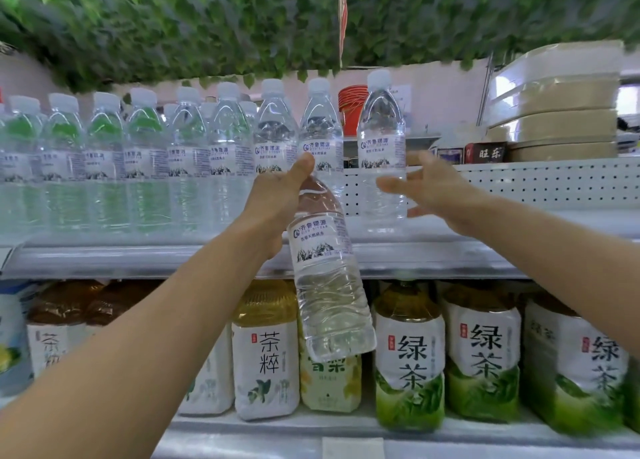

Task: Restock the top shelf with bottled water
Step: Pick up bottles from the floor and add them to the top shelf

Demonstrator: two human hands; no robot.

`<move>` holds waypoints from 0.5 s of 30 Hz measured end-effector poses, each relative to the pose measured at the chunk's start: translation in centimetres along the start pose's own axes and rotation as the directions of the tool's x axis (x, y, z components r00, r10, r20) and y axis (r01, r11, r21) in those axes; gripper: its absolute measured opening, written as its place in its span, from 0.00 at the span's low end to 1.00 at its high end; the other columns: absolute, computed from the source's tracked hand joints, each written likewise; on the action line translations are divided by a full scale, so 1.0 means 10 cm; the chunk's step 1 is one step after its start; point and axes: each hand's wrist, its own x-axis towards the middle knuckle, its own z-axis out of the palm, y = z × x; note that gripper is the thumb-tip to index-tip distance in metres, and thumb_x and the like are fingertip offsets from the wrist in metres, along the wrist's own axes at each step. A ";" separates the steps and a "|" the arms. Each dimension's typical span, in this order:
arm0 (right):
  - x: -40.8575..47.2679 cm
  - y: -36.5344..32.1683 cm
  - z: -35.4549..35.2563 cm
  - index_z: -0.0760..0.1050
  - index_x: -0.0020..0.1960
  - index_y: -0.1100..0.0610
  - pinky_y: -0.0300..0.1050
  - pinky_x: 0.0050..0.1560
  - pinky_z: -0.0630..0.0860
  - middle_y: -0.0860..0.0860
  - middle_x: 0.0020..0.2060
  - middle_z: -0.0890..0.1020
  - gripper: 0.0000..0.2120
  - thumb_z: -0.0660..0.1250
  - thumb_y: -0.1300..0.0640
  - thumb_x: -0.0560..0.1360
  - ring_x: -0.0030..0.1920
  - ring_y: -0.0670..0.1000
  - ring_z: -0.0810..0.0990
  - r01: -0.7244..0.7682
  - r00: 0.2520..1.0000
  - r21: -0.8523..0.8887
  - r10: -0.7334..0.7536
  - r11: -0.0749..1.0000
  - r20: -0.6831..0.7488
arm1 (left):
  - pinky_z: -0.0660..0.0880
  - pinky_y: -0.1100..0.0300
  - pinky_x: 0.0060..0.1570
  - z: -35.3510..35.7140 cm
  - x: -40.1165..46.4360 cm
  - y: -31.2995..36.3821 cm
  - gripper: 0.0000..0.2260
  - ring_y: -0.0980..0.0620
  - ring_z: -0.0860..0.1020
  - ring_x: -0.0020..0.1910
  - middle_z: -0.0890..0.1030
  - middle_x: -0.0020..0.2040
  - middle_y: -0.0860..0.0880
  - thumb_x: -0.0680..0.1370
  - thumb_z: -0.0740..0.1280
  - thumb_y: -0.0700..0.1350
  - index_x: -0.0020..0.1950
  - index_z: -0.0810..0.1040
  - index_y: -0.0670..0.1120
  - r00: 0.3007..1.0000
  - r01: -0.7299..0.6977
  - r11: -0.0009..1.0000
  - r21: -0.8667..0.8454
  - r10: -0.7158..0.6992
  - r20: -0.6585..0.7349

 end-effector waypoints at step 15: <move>0.48 0.09 0.24 0.69 0.59 0.58 0.58 0.58 0.79 0.55 0.54 0.77 0.23 0.75 0.50 0.72 0.50 0.55 0.80 -0.114 0.991 -0.243 0.126 0.963 0.034 | 0.78 0.49 0.49 -0.01 0.05 -0.03 0.17 0.48 0.83 0.34 0.84 0.34 0.47 0.79 0.66 0.56 0.38 0.78 0.45 1.000 0.022 0.999 -0.031 -0.021 0.018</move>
